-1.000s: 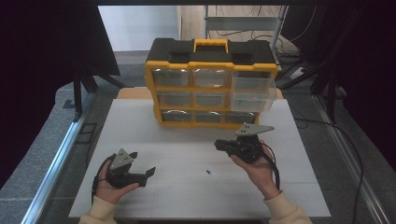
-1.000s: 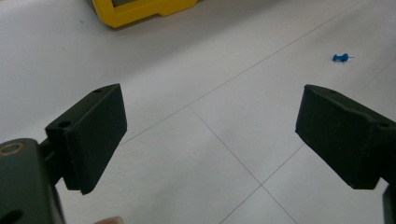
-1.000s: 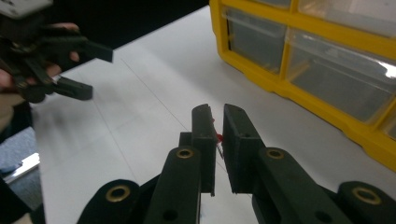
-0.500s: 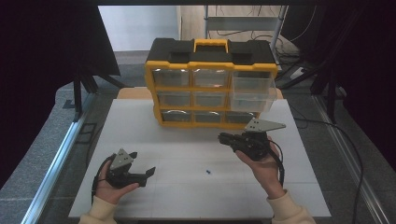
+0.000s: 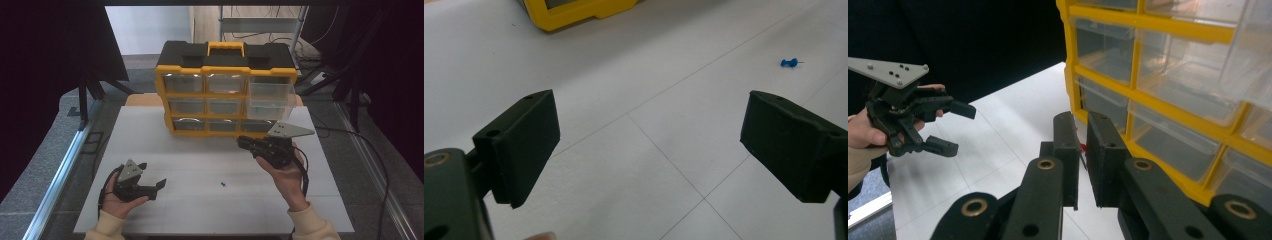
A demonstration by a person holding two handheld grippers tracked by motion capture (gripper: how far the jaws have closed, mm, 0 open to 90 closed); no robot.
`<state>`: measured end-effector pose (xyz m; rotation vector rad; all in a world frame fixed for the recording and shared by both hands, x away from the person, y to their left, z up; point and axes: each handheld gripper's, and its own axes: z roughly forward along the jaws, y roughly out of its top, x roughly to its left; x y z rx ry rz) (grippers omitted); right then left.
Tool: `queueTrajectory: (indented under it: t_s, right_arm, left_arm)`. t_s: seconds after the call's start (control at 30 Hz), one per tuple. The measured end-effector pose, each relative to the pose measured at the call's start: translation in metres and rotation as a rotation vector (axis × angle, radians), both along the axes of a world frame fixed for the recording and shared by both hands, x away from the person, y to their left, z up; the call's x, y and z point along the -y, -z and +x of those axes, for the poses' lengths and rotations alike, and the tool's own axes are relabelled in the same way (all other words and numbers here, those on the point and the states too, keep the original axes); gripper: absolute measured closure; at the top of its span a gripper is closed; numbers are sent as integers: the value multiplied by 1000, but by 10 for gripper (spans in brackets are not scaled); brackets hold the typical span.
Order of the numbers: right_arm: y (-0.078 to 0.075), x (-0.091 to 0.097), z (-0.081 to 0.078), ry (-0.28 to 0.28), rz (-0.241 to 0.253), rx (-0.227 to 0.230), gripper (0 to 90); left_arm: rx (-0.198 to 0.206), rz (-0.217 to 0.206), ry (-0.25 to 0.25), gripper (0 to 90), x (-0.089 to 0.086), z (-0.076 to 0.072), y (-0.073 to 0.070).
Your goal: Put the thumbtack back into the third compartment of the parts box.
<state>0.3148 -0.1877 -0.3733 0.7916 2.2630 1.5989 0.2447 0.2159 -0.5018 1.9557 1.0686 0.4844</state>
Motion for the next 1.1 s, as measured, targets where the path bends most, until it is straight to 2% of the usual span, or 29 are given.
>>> queueTrajectory:
  t_s: [0.33, 0.37, 0.7, 1.1]
  right_arm:
    - [-15, 1, -1, 8, 22, 22, 829]
    - [-17, 1, 0, 6, 42, 23, 829]
    - [-39, 0, 7, 20, 84, 56, 829]
    - [-71, 5, 20, 64, 65, 106, 828]
  left_arm:
    - [0, -2, 1, 92, 0, 0, -1]
    - [0, -6, -1, 92, 0, -1, -1]
    - [3, -9, 0, 92, -1, -1, -2]
    - [4, -8, 0, 92, -1, -1, -2]
